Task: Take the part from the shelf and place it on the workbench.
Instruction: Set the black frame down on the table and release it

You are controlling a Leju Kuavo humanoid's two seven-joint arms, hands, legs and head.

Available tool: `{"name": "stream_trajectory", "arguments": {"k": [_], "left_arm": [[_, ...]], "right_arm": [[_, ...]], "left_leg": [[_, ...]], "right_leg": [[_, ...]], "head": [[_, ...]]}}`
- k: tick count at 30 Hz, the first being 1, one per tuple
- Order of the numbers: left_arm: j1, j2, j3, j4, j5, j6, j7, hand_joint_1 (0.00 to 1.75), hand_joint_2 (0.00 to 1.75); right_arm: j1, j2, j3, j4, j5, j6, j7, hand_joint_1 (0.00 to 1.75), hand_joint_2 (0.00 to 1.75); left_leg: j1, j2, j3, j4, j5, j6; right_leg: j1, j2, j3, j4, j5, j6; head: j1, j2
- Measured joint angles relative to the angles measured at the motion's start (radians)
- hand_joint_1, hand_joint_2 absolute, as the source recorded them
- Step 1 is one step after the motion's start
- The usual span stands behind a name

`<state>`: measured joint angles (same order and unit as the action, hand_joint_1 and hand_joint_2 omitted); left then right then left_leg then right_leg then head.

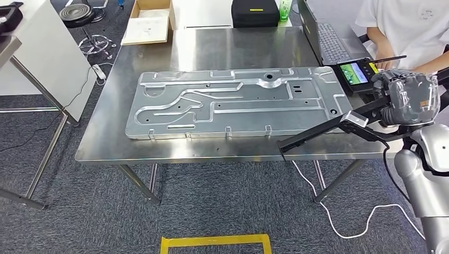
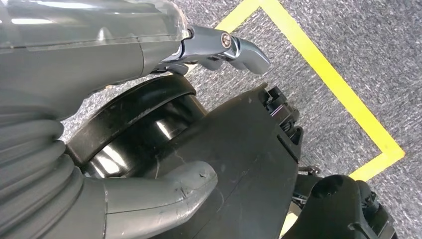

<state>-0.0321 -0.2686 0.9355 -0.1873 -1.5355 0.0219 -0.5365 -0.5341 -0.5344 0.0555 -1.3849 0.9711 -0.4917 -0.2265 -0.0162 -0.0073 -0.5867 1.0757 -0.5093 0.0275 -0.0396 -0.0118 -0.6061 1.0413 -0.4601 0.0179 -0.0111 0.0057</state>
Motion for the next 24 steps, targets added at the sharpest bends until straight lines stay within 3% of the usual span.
{"name": "stream_trajectory", "arguments": {"k": [3, 4, 5, 6, 8, 9, 11, 14, 16, 18, 19, 20, 21, 24], "left_arm": [[-0.005, 0.000, 0.000, 0.000, -0.009, 0.008, -0.005, 0.00, 1.75], [-0.008, 0.000, 0.000, 0.000, -0.011, 0.011, -0.005, 0.00, 1.75], [-0.011, 0.000, 0.000, 0.000, -0.013, 0.012, -0.002, 0.00, 1.75], [-0.012, 0.000, 0.000, 0.000, -0.014, 0.013, 0.001, 0.00, 1.75], [-0.011, 0.000, 0.000, 0.000, -0.015, 0.013, 0.008, 0.00, 1.75], [-0.009, -0.001, -0.001, 0.000, -0.016, 0.013, 0.010, 0.00, 1.75], [-0.007, -0.003, -0.001, 0.000, -0.016, 0.013, 0.013, 0.00, 1.75], [-0.006, -0.007, -0.002, 0.000, -0.018, 0.010, 0.013, 0.00, 1.75], [-0.006, -0.009, -0.004, 0.000, -0.022, 0.007, 0.010, 0.00, 1.75], [-0.006, -0.010, -0.005, 0.000, -0.027, 0.002, 0.006, 0.00, 1.75], [-0.006, -0.010, -0.006, 0.000, -0.028, -0.001, 0.005, 0.00, 1.75], [-0.006, -0.010, -0.007, 0.000, -0.029, -0.003, 0.004, 0.00, 1.75], [-0.006, -0.010, -0.009, 0.000, -0.029, -0.005, 0.004, 0.00, 1.75], [-0.007, -0.012, -0.013, 0.000, -0.030, -0.009, 0.004, 0.00, 1.75]], "right_arm": [[-0.027, 0.037, 0.027, 0.017, 0.010, 0.010, -0.015, 1.75, 1.75], [-0.032, 0.056, 0.041, 0.025, 0.016, 0.011, -0.018, 1.75, 1.75], [-0.035, 0.075, 0.058, 0.032, 0.023, 0.008, -0.019, 1.75, 1.75], [-0.035, 0.092, 0.076, 0.038, 0.030, 0.001, -0.018, 1.75, 1.75], [-0.030, 0.115, 0.104, 0.043, 0.039, -0.023, -0.011, 1.75, 1.75], [-0.026, 0.120, 0.112, 0.044, 0.039, -0.035, -0.008, 1.75, 1.75], [-0.011, 0.123, 0.119, 0.041, 0.039, -0.056, -0.004, 1.75, 1.75], [0.026, 0.113, 0.113, 0.018, 0.038, -0.077, -0.002, 1.75, 1.75], [0.048, 0.098, 0.097, -0.003, 0.030, -0.083, -0.004, 1.75, 1.75], [0.068, 0.085, 0.081, -0.026, 0.027, -0.082, -0.010, 1.75, 1.75], [0.079, 0.081, 0.075, -0.037, 0.034, -0.080, -0.012, 1.75, 1.75], [0.090, 0.078, 0.073, -0.048, 0.047, -0.079, -0.014, 1.75, 1.75], [0.099, 0.076, 0.073, -0.058, 0.065, -0.079, -0.014, 1.75, 1.75], [0.106, 0.064, 0.066, -0.089, 0.127, -0.092, -0.006, 1.75, 1.75]], "left_leg": [[0.005, 0.001, -0.086, 0.185, -0.084, -0.014], [0.006, 0.001, -0.108, 0.229, -0.094, -0.016], [0.007, 0.001, -0.115, 0.237, -0.083, -0.017], [0.008, 0.001, -0.102, 0.204, -0.054, -0.016], [0.009, 0.000, -0.043, 0.067, 0.017, -0.011], [0.008, 0.000, -0.018, 0.009, 0.039, -0.008], [0.006, -0.001, 0.002, -0.041, 0.047, -0.002], [0.009, -0.002, 0.006, -0.057, 0.056, 0.016], [0.011, 0.000, 0.012, -0.069, 0.062, 0.029], [0.006, 0.001, 0.012, -0.070, 0.062, 0.034], [0.004, 0.001, 0.012, -0.069, 0.061, 0.036], [0.002, 0.001, 0.013, -0.068, 0.060, 0.037], [0.000, 0.001, 0.013, -0.067, 0.059, 0.038], [-0.006, 0.000, 0.014, -0.057, 0.051, 0.037]], "right_leg": [[0.000, 0.001, -0.001, -0.001, 0.001, -0.007], [0.000, 0.003, 0.000, 0.000, 0.000, -0.007], [0.000, 0.005, 0.001, 0.000, 0.000, -0.008], [0.000, 0.006, 0.002, 0.000, 0.000, -0.007], [0.001, 0.007, 0.005, 0.000, -0.002, -0.004], [0.003, 0.007, 0.005, 0.001, -0.003, 0.000], [0.006, 0.004, 0.005, -0.003, -0.001, 0.012], [0.005, 0.001, 0.006, -0.001, -0.005, 0.030], [0.006, 0.002, -0.024, 0.066, -0.049, 0.035], [0.010, 0.004, -0.086, 0.192, -0.111, 0.036], [0.011, 0.005, -0.111, 0.242, -0.127, 0.035], [0.013, 0.005, -0.122, 0.260, -0.124, 0.034], [0.014, 0.005, -0.113, 0.239, -0.100, 0.030], [0.023, 0.005, -0.022, 0.050, -0.008, 0.013]], "head": [[0.000, 0.000], [0.000, 0.000], [0.000, 0.000], [0.000, 0.000], [0.000, 0.000], [0.000, 0.000], [0.000, 0.000], [0.000, 0.000], [0.001, 0.000], [0.001, 0.000], [0.001, 0.000], [0.000, 0.000], [0.000, 0.000], [0.000, 0.000]]}}
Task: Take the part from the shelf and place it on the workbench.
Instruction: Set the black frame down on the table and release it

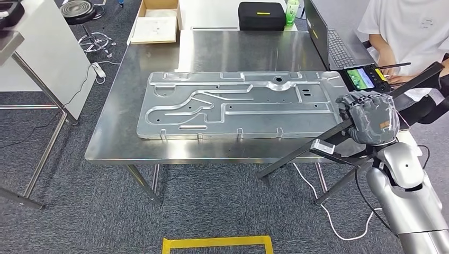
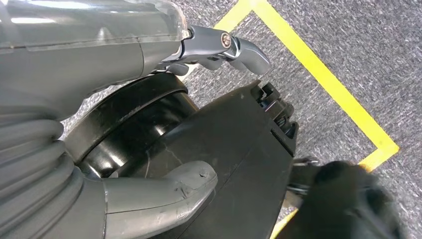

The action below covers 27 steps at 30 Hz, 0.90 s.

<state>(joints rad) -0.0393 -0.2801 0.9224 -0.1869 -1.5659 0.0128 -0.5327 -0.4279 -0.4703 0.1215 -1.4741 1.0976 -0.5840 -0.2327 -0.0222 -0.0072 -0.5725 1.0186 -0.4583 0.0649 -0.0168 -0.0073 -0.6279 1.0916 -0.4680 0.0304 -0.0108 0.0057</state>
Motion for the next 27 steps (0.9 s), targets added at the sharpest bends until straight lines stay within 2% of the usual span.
{"name": "stream_trajectory", "arguments": {"k": [1, 3, 5, 6, 7, 9, 10, 11, 12, 13, 14, 15, 17, 20, 21, 23, 25, 26, 27], "left_arm": [[0.000, 0.000, -0.001, 0.000, 0.000, -0.001, 0.000, 0.00, 1.75], [0.000, -0.001, -0.002, 0.000, -0.001, -0.001, 0.001, 0.00, 1.75], [-0.001, 0.000, -0.002, 0.000, -0.001, -0.001, 0.002, 0.00, 1.75], [-0.001, 0.001, -0.003, 0.000, -0.001, -0.001, 0.002, 0.00, 1.75], [-0.002, 0.001, -0.003, 0.000, -0.001, -0.002, 0.001, 0.00, 1.75], [-0.007, 0.003, -0.004, 0.000, 0.001, -0.002, 0.000, 0.00, 1.75], [-0.009, 0.004, -0.004, 0.000, 0.002, -0.002, -0.001, 0.00, 1.75], [-0.011, 0.005, -0.004, 0.000, 0.002, -0.002, -0.001, 0.00, 1.75], [-0.012, 0.006, -0.004, 0.000, 0.002, -0.003, 0.000, 0.00, 1.75], [-0.011, 0.006, -0.004, 0.000, 0.002, -0.003, 0.000, 0.00, 1.75], [-0.009, 0.007, -0.004, 0.000, 0.002, -0.004, 0.001, 0.00, 1.75], [-0.007, 0.006, -0.004, 0.000, 0.002, -0.005, 0.002, 0.00, 1.75], [-0.006, 0.005, -0.006, 0.000, 0.002, -0.008, 0.001, 0.00, 1.75], [-0.006, 0.003, -0.009, 0.000, 0.003, -0.010, -0.001, 0.00, 1.75], [-0.006, 0.002, -0.009, 0.000, 0.003, -0.010, -0.001, 0.00, 1.75], [-0.006, 0.001, -0.010, 0.000, 0.003, -0.010, -0.001, 0.00, 1.75], [-0.006, 0.001, -0.010, 0.000, 0.003, -0.009, -0.001, 0.00, 1.75], [-0.006, 0.001, -0.010, 0.000, 0.003, -0.009, -0.001, 0.00, 1.75], [-0.006, 0.000, -0.010, 0.000, 0.003, -0.009, -0.001, 0.00, 1.75]], "right_arm": [[-0.001, -0.004, -0.004, -0.010, 0.018, -0.011, 0.004, 1.75, 1.75], [-0.001, -0.009, -0.010, -0.028, 0.046, -0.037, 0.010, 1.75, 1.75], [-0.002, -0.013, -0.014, -0.046, 0.058, -0.051, 0.013, 1.75, 1.75], [-0.002, -0.014, -0.016, -0.054, 0.060, -0.054, 0.014, 1.75, 1.75], [-0.002, -0.014, -0.018, -0.062, 0.063, -0.059, 0.014, 1.75, 1.75], [-0.002, -0.015, -0.022, -0.078, 0.068, -0.072, 0.017, 1.75, 1.75], [-0.003, -0.015, -0.024, -0.086, 0.069, -0.075, 0.019, 1.75, 1.75], [-0.003, -0.015, -0.026, -0.094, 0.068, -0.077, 0.021, 1.75, 1.75], [-0.003, -0.015, -0.027, -0.100, 0.068, -0.077, 0.023, 1.75, 1.75], [-0.003, -0.015, -0.028, -0.106, 0.067, -0.077, 0.024, 1.75, 1.75], [-0.004, -0.015, -0.029, -0.112, 0.067, -0.077, 0.025, 1.75, 1.75], [-0.005, -0.015, -0.030, -0.117, 0.067, -0.076, 0.025, 1.75, 1.75], [-0.007, -0.015, -0.031, -0.124, 0.068, -0.076, 0.024, 1.75, 1.75], [-0.008, -0.015, -0.032, -0.127, 0.071, -0.077, 0.023, 1.75, 1.75], [-0.007, -0.015, -0.032, -0.127, 0.071, -0.078, 0.023, 1.75, 1.75], [-0.006, -0.015, -0.032, -0.127, 0.071, -0.080, 0.024, 1.75, 1.75], [0.001, -0.015, -0.032, -0.127, 0.069, -0.082, 0.025, 1.75, 1.75], [0.007, -0.014, -0.032, -0.127, 0.069, -0.083, 0.025, 1.75, 1.75], [0.012, -0.013, -0.032, -0.127, 0.069, -0.084, 0.025, 1.75, 1.75]], "left_leg": [[-0.002, -0.001, -0.001, 0.003, -0.002, -0.002], [-0.006, -0.001, -0.003, 0.005, -0.005, -0.007], [-0.007, 0.000, -0.004, 0.011, -0.013, -0.016], [-0.006, 0.000, -0.011, 0.029, -0.027, -0.023], [-0.005, 0.000, -0.027, 0.068, -0.052, -0.031], [0.003, 0.000, -0.082, 0.196, -0.118, -0.045], [0.006, 0.000, -0.108, 0.257, -0.140, -0.050], [0.008, 0.000, -0.121, 0.289, -0.144, -0.054], [0.011, 0.000, -0.117, 0.282, -0.129, -0.056], [0.013, 0.000, -0.094, 0.236, -0.097, -0.057], [0.016, 0.000, -0.061, 0.165, -0.059, -0.058], [0.016, -0.001, -0.029, 0.097, -0.034, -0.058], [0.015, -0.002, 0.007, 0.015, -0.014, -0.049], [0.012, -0.003, 0.011, -0.002, -0.011, -0.026], [0.014, -0.003, 0.013, -0.007, -0.007, -0.018], [0.015, -0.001, 0.016, -0.015, -0.001, -0.007], [0.012, -0.001, 0.014, -0.015, 0.000, -0.004], [0.010, -0.001, 0.013, -0.014, -0.001, -0.002], [0.008, -0.001, 0.014, -0.013, -0.002, -0.001]], "right_leg": [[0.003, 0.000, 0.018, -0.039, 0.011, -0.005], [0.007, 0.000, 0.025, -0.056, 0.011, -0.010], [0.000, 0.001, 0.027, -0.062, 0.014, -0.016], [-0.004, 0.001, 0.029, -0.066, 0.016, -0.021], [-0.009, 0.000, 0.031, -0.069, 0.018, -0.025], [-0.010, -0.002, 0.031, -0.069, 0.018, -0.028], [-0.010, -0.002, 0.031, -0.069, 0.018, -0.028], [-0.011, -0.002, 0.031, -0.068, 0.018, -0.028], [-0.012, -0.002, 0.032, -0.068, 0.017, -0.027], [-0.014, -0.001, 0.033, -0.067, 0.016, -0.026], [-0.015, 0.000, 0.035, -0.066, 0.015, -0.023], [-0.015, 0.001, 0.035, -0.065, 0.013, -0.019], [-0.013, 0.003, 0.033, -0.063, 0.014, -0.006], [-0.014, 0.003, 0.032, -0.066, 0.017, 0.013], [-0.015, 0.003, 0.027, -0.054, 0.007, 0.017], [-0.014, 0.003, -0.011, 0.029, -0.045, 0.021], [-0.011, 0.003, -0.073, 0.158, -0.103, 0.022], [-0.010, 0.003, -0.094, 0.199, -0.112, 0.021], [-0.009, 0.003, -0.098, 0.204, -0.101, 0.018]], "head": [[0.000, 0.000], [0.000, 0.000], [0.000, 0.000], [-0.001, 0.000], [-0.001, 0.000], [-0.002, 0.000], [-0.002, 0.000], [-0.002, 0.000], [-0.002, 0.000], [-0.002, 0.000], [-0.002, 0.000], [-0.002, 0.000], [-0.002, 0.000], [-0.002, 0.000], [-0.001, 0.000], [-0.001, 0.000], [-0.001, 0.000], [-0.001, 0.000], [-0.001, 0.000]]}}
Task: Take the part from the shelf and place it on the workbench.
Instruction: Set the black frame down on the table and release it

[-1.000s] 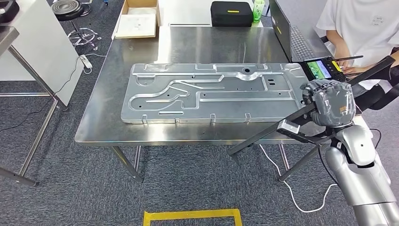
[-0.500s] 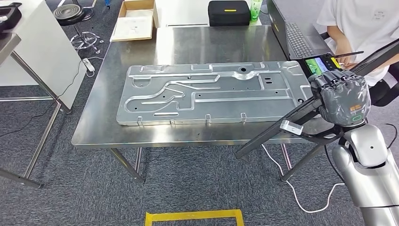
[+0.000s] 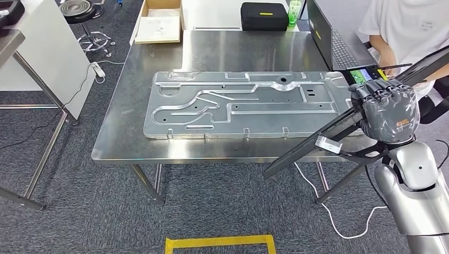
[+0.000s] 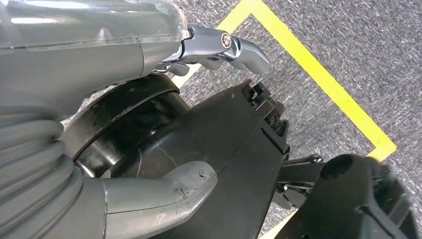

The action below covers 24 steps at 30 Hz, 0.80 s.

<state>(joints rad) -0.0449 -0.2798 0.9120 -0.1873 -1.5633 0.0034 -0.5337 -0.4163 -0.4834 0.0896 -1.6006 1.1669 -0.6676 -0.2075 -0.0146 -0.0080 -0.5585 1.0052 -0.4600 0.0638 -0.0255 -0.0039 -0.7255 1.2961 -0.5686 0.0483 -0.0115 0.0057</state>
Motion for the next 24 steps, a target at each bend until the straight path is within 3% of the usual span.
{"name": "stream_trajectory", "arguments": {"k": [1, 3, 5, 8, 10, 13, 14, 15, 16, 19, 21, 24], "left_arm": [[0.000, 0.000, 0.000, 0.000, 0.000, 0.000, 0.000, 0.00, 1.75], [0.000, -0.002, -0.002, 0.000, 0.000, 0.000, 0.001, 0.00, 1.75], [0.000, -0.003, -0.004, 0.000, 0.000, 0.000, 0.001, 0.00, 1.75], [0.000, -0.003, -0.004, 0.000, 0.000, 0.000, 0.002, 0.00, 1.75], [0.000, -0.002, -0.005, 0.000, 0.000, 0.000, 0.002, 0.00, 1.75], [-0.007, 0.000, -0.005, 0.000, 0.000, 0.001, 0.001, 0.00, 1.75], [-0.010, 0.001, -0.005, 0.000, 0.000, 0.001, 0.002, 0.00, 1.75], [-0.012, 0.002, -0.005, 0.000, 0.000, 0.001, 0.002, 0.00, 1.75], [-0.012, 0.002, -0.005, 0.000, 0.000, 0.000, 0.004, 0.00, 1.75], [-0.006, 0.002, -0.006, 0.000, -0.002, -0.001, 0.006, 0.00, 1.75], [-0.002, 0.001, -0.007, 0.000, -0.003, -0.001, 0.005, 0.00, 1.75], [-0.001, 0.000, -0.008, 0.000, -0.004, -0.002, 0.003, 0.00, 1.75]], "right_arm": [[0.003, 0.001, 0.000, 0.000, 0.000, -0.001, 0.000, 1.75, 1.75], [0.004, 0.002, 0.000, 0.000, -0.001, -0.004, 0.000, 1.75, 1.75], [0.005, 0.005, 0.000, -0.001, -0.001, -0.009, -0.002, 1.75, 1.75], [0.010, 0.010, 0.000, -0.001, 0.001, -0.014, -0.003, 1.75, 1.75], [0.012, 0.013, 0.000, -0.001, 0.003, -0.016, -0.005, 1.75, 1.75], [0.014, 0.020, 0.000, -0.001, 0.005, -0.018, -0.009, 1.75, 1.75], [0.016, 0.023, 0.000, -0.001, 0.005, -0.018, -0.010, 1.75, 1.75], [0.017, 0.026, 0.000, -0.001, 0.006, -0.019, -0.011, 1.75, 1.75], [0.017, 0.028, 0.000, -0.001, 0.007, -0.019, -0.012, 1.75, 1.75], [0.018, 0.031, 0.000, -0.001, 0.013, -0.020, -0.012, 1.75, 1.75], [0.018, 0.032, 0.000, -0.001, 0.018, -0.022, -0.012, 1.75, 1.75], [0.019, 0.032, 0.000, -0.001, 0.021, -0.024, -0.013, 1.75, 1.75]], "left_leg": [[-0.002, 0.000, 0.001, 0.001, -0.001, 0.001], [-0.006, -0.001, 0.005, 0.003, -0.004, 0.000], [-0.011, -0.001, 0.003, 0.006, -0.008, -0.003], [-0.013, -0.001, 0.001, 0.008, -0.013, -0.012], [-0.014, 0.000, -0.014, 0.046, -0.042, -0.025], [-0.006, 0.000, -0.095, 0.229, -0.133, -0.043], [-0.003, 0.000, -0.116, 0.279, -0.147, -0.047], [-0.001, 0.000, -0.122, 0.295, -0.142, -0.050], [0.001, 0.000, -0.108, 0.267, -0.117, -0.051], [0.006, 0.000, -0.017, 0.071, -0.028, -0.047], [0.003, -0.002, 0.001, 0.020, -0.021, -0.037], [0.003, -0.004, 0.002, 0.008, -0.011, -0.017]], "right_leg": [[0.002, 0.000, 0.016, -0.034, 0.029, -0.004], [0.009, 0.000, 0.082, -0.168, 0.096, -0.018], [0.016, 0.000, 0.124, -0.256, 0.122, -0.028], [0.014, -0.001, 0.127, -0.274, 0.121, -0.036], [0.006, -0.003, 0.131, -0.280, 0.123, -0.044], [0.003, -0.007, 0.131, -0.280, 0.122, -0.051], [0.002, -0.007, 0.131, -0.279, 0.122, -0.051], [0.002, -0.008, 0.131, -0.277, 0.121, -0.051], [0.001, -0.007, 0.132, -0.275, 0.119, -0.050], [0.001, -0.004, 0.130, -0.267, 0.115, -0.040], [0.004, -0.003, 0.124, -0.265, 0.118, -0.029], [0.002, -0.003, 0.120, -0.262, 0.117, -0.013]], "head": [[0.000, 0.000], [0.000, 0.000], [0.000, 0.000], [0.000, 0.000], [-0.001, 0.000], [-0.001, 0.000], [-0.001, 0.000], [-0.001, 0.000], [-0.001, 0.000], [-0.001, 0.000], [-0.001, 0.000], [0.000, 0.000]]}}
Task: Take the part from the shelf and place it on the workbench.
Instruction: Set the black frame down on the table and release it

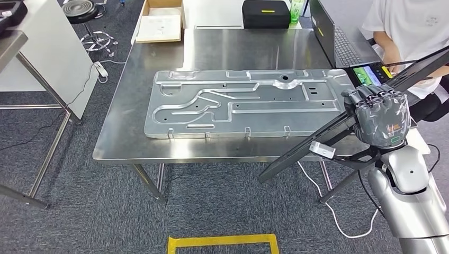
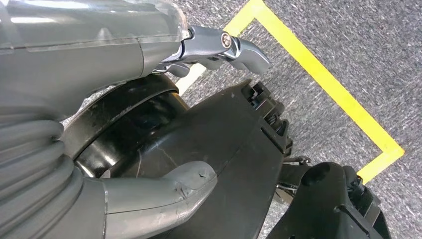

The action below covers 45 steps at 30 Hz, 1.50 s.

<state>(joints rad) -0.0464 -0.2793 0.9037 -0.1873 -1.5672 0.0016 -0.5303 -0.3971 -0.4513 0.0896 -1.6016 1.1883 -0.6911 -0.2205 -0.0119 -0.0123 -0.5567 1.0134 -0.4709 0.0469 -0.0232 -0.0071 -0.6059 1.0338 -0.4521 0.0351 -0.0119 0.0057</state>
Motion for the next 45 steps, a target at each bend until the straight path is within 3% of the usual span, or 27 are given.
{"name": "stream_trajectory", "arguments": {"k": [2, 4, 5, 6, 7, 9, 11, 13, 16, 17, 20, 21, 22, 24, 26, 28, 31, 33, 36, 37, 38, 40, 42, 43, 45], "left_arm": [[0.000, -0.001, -0.001, 0.000, 0.000, 0.000, 0.000, 0.00, 1.75], [0.001, -0.001, -0.001, 0.000, 0.000, 0.000, 0.000, 0.00, 1.75], [0.001, -0.001, -0.001, 0.000, 0.000, 0.000, 0.000, 0.00, 1.75], [0.001, -0.001, -0.002, 0.000, 0.000, 0.000, 0.000, 0.00, 1.75], [0.001, -0.001, -0.002, 0.000, 0.000, 0.000, 0.000, 0.00, 1.75], [0.001, -0.001, -0.002, 0.000, 0.000, -0.001, 0.000, 0.00, 1.75], [0.001, -0.001, -0.002, 0.000, 0.000, -0.001, 0.000, 0.00, 1.75], [0.001, -0.002, -0.002, 0.000, 0.000, -0.001, 0.000, 0.00, 1.75], [0.002, -0.001, -0.002, 0.000, 0.000, -0.001, 0.000, 0.00, 1.75], [0.001, 0.000, -0.002, 0.000, 0.000, -0.001, -0.001, 0.00, 1.75], [-0.007, 0.002, -0.002, 0.000, 0.002, 0.000, -0.003, 0.00, 1.75], [-0.009, 0.002, -0.002, 0.000, 0.003, 0.000, -0.004, 0.00, 1.75], [-0.011, 0.003, -0.002, 0.000, 0.003, -0.001, -0.004, 0.00, 1.75], [-0.008, 0.003, -0.002, 0.000, 0.003, -0.001, -0.003, 0.00, 1.75], [-0.002, 0.003, -0.002, 0.000, 0.001, -0.003, -0.003, 0.00, 1.75], [0.002, 0.003, -0.003, 0.000, 0.000, -0.004, -0.005, 0.00, 1.75], [0.006, 0.002, -0.006, 0.000, 0.000, -0.004, -0.009, 0.00, 1.75], [0.008, 0.000, -0.007, 0.000, 0.000, -0.005, -0.011, 0.00, 1.75], [0.013, 0.000, -0.011, 0.000, 0.000, -0.005, -0.012, 0.00, 1.75], [0.014, 0.000, -0.012, 0.000, 0.000, -0.005, -0.012, 0.00, 1.75], [0.016, 0.000, -0.013, 0.000, 0.000, -0.005, -0.011, 0.00, 1.75], [0.019, -0.001, -0.014, 0.000, 0.003, -0.004, -0.011, 0.00, 1.75], [0.020, -0.002, -0.015, 0.002, 0.006, -0.005, -0.009, 0.00, 1.75], [0.019, -0.002, -0.015, 0.002, 0.007, -0.009, -0.010, 0.00, 1.75], [0.018, 0.004, -0.016, 0.003, 0.007, -0.027, -0.021, 0.00, 1.75]], "right_arm": [[-0.002, 0.000, 0.000, 0.000, 0.000, -0.001, 0.000, 1.75, 1.75], [-0.002, 0.000, 0.000, 0.000, 0.000, -0.001, 0.001, 1.75, 1.75], [0.001, 0.000, 0.000, 0.000, 0.000, -0.001, 0.001, 1.75, 1.75], [0.003, 0.000, 0.000, 0.000, 0.000, -0.001, 0.000, 1.75, 1.75], [0.004, 0.000, 0.000, 0.001, 0.000, -0.001, 0.000, 1.75, 1.75], [0.003, 0.000, 0.000, 0.000, 0.000, -0.002, 0.000, 1.75, 1.75], [0.001, 0.000, 0.000, 0.000, 0.000, -0.002, 0.000, 1.75, 1.75], [0.000, 0.000, 0.000, 0.000, 0.000, -0.002, 0.001, 1.75, 1.75], [0.000, -0.001, 0.000, -0.001, -0.001, -0.003, 0.000, 1.75, 1.75], [0.000, -0.001, 0.000, -0.002, -0.001, -0.003, 0.001, 1.75, 1.75], [0.001, -0.001, 0.000, -0.003, -0.002, -0.002, 0.001, 1.75, 1.75], [0.001, -0.001, 0.000, -0.003, -0.002, -0.002, 0.001, 1.75, 1.75], [0.002, -0.001, 0.000, -0.003, -0.002, -0.001, 0.001, 1.75, 1.75], [0.002, -0.001, 0.000, -0.003, -0.003, -0.001, 0.001, 1.75, 1.75], [0.000, -0.002, 0.000, -0.004, -0.003, 0.001, 0.001, 1.75, 1.75], [-0.002, -0.003, 0.000, -0.005, -0.003, 0.003, 0.001, 1.75, 1.75], [-0.004, -0.004, 0.000, -0.006, -0.004, 0.007, 0.001, 1.75, 1.75], [-0.008, -0.006, 0.000, -0.007, -0.004, 0.008, 0.001, 1.75, 1.75], [-0.008, -0.008, 0.000, -0.008, -0.005, 0.008, 0.002, 1.75, 1.75], [-0.006, -0.008, 0.000, -0.008, -0.005, 0.008, 0.002, 1.75, 1.75], [-0.006, -0.008, 0.000, -0.008, -0.005, 0.008, 0.002, 1.75, 1.75], [-0.005, -0.010, 0.000, -0.008, -0.005, 0.008, 0.002, 1.75, 1.75], [-0.003, -0.012, 0.000, -0.007, -0.006, 0.007, 0.003, 1.75, 1.75], [-0.002, -0.012, 0.000, -0.008, -0.005, 0.008, 0.004, 1.75, 1.75], [-0.001, -0.013, 0.000, -0.011, -0.004, 0.010, 0.006, 1.75, 1.75]], "left_leg": [[0.004, 0.002, 0.003, -0.010, 0.008, 0.013], [0.003, 0.003, 0.002, -0.010, 0.009, 0.017], [0.002, 0.004, 0.002, -0.010, 0.009, 0.017], [0.001, 0.003, 0.002, -0.009, 0.008, 0.017], [0.000, 0.003, 0.002, -0.008, 0.008, 0.017], [0.000, 0.002, 0.006, -0.006, 0.005, 0.016], [-0.004, 0.001, 0.006, -0.003, 0.000, 0.010], [-0.007, 0.001, 0.005, -0.003, -0.003, 0.003], [-0.009, 0.002, 0.000, 0.016, -0.022, -0.013], [-0.009, 0.003, -0.016, 0.054, -0.046, -0.019], [-0.004, 0.004, -0.106, 0.251, -0.133, -0.030], [-0.004, 0.004, -0.124, 0.288, -0.137, -0.032], [-0.004, 0.004, -0.124, 0.283, -0.120, -0.032], [-0.003, 0.004, -0.072, 0.168, -0.047, -0.025], [-0.005, 0.005, -0.015, 0.044, -0.010, -0.012], [-0.008, 0.004, 0.003, -0.002, -0.018, 0.001], [-0.004, 0.002, 0.026, -0.019, -0.018, 0.023], [-0.002, 0.001, 0.046, -0.023, -0.023, 0.030], [-0.002, 0.001, 0.070, -0.023, -0.043, 0.031], [-0.002, 0.000, 0.082, -0.022, -0.052, 0.029], [-0.002, -0.001, 0.098, -0.022, -0.063, 0.026], [-0.003, -0.003, 0.130, -0.021, -0.088, 0.020], [-0.005, -0.005, 0.146, -0.024, -0.111, 0.011], [-0.005, -0.006, 0.152, -0.025, -0.117, 0.005], [-0.004, -0.004, 0.160, -0.023, -0.119, -0.005]], "right_leg": [[0.000, 0.001, -0.026, 0.060, -0.040, 0.007], [0.000, 0.001, -0.087, 0.189, -0.103, 0.011], [0.000, 0.001, -0.114, 0.245, -0.121, 0.012], [0.000, 0.001, -0.129, 0.271, -0.121, 0.011], [0.001, 0.001, -0.123, 0.257, -0.101, 0.010], [0.001, 0.001, -0.063, 0.134, -0.031, 0.003], [0.006, 0.002, -0.007, 0.020, 0.006, -0.005], [0.011, 0.003, 0.005, -0.009, 0.005, -0.011], [0.001, 0.003, 0.010, -0.017, 0.007, -0.025], [-0.002, 0.002, 0.012, -0.020, 0.008, -0.030], [-0.001, -0.001, 0.013, -0.019, 0.006, -0.037], [-0.001, -0.001, 0.014, -0.018, 0.004, -0.037], [-0.001, 0.000, 0.016, -0.016, 0.001, -0.037], [-0.001, 0.002, 0.023, -0.013, -0.009, -0.034], [0.002, 0.004, 0.029, -0.011, -0.019, -0.025], [0.005, 0.005, 0.031, -0.009, -0.018, -0.011], [0.002, 0.005, 0.028, 0.017, -0.017, 0.005], [0.001, 0.005, -0.019, 0.098, -0.050, 0.012], [0.000, 0.005, -0.140, 0.253, -0.100, 0.017], [0.000, 0.005, -0.160, 0.257, -0.095, 0.016], [0.000, 0.005, -0.161, 0.225, -0.074, 0.015], [0.001, 0.005, -0.134, 0.102, 0.021, 0.009], [0.009, 0.004, -0.113, 0.021, 0.093, -0.004], [0.012, 0.004, -0.111, 0.010, 0.105, -0.012], [0.014, 0.008, -0.102, 0.007, 0.093, -0.028]], "head": [[0.001, 0.000], [0.002, 0.000], [0.002, 0.000], [0.002, 0.000], [0.002, 0.000], [0.002, 0.000], [0.002, 0.000], [0.002, 0.000], [0.001, 0.000], [0.000, 0.000], [-0.001, 0.000], [-0.001, 0.000], [-0.001, 0.000], [0.000, 0.000], [0.000, 0.000], [0.000, 0.000], [0.001, 0.000], [0.002, 0.000], [0.002, 0.000], [0.002, 0.000], [0.002, 0.000], [0.002, 0.000], [0.003, 0.000], [0.002, 0.000], [0.002, 0.000]]}}
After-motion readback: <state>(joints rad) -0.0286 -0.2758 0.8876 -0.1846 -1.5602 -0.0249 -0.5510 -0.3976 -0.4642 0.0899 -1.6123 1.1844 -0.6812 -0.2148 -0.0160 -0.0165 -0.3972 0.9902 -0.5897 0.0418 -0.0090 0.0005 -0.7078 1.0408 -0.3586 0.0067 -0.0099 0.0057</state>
